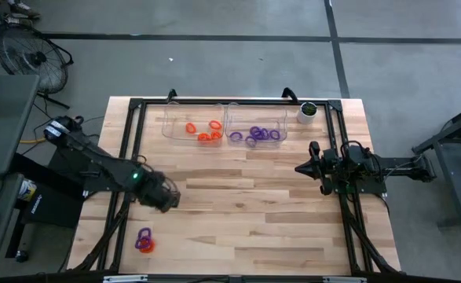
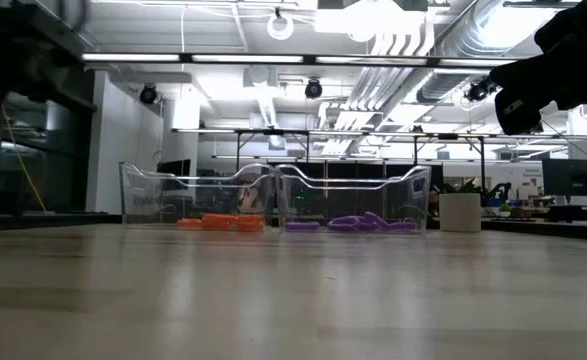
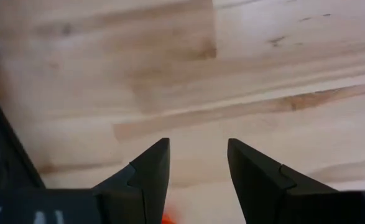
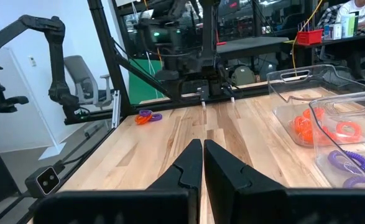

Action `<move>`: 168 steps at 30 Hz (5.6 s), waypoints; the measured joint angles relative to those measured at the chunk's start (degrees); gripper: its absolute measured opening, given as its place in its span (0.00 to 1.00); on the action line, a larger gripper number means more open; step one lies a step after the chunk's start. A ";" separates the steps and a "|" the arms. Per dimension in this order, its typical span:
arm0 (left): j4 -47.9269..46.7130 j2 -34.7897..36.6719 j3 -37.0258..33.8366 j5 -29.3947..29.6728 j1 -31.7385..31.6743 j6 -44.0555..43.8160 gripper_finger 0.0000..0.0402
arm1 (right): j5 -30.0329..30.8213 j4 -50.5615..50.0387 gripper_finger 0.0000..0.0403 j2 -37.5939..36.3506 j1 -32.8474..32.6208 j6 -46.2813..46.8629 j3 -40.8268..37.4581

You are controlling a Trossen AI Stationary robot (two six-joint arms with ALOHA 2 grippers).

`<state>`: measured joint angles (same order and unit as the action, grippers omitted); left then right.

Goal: Sort spring keychains
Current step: Put the violet spring keychain into the right transparent bin

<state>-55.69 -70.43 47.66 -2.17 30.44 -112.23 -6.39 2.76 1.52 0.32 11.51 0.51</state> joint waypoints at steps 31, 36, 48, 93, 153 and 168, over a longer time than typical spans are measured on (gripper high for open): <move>4.68 -13.07 9.07 -7.95 23.85 -12.96 0.39 | 0.00 0.00 0.03 0.01 0.02 -0.01 -0.02; 7.12 -13.07 9.07 -7.64 27.99 -13.27 0.39 | 0.00 0.00 0.03 0.00 0.00 -0.01 -0.01; 11.32 -14.92 8.45 -1.87 30.12 -10.15 0.39 | 0.00 0.00 0.03 0.02 0.01 -0.02 -0.02; 14.00 -24.11 8.37 -10.93 26.93 -5.02 0.04 | -0.01 0.00 0.03 0.00 0.00 -0.02 -0.02; 33.59 -24.02 28.09 -6.02 -52.74 92.97 0.03 | -0.01 0.00 0.03 0.02 0.00 -0.02 -0.02; 20.78 -46.55 55.68 -7.96 -54.07 99.01 0.03 | -0.01 0.00 0.03 0.02 0.00 -0.01 -0.02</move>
<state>-34.91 -116.98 103.34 -10.13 -23.63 -13.22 -6.40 2.76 1.54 0.32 11.50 0.49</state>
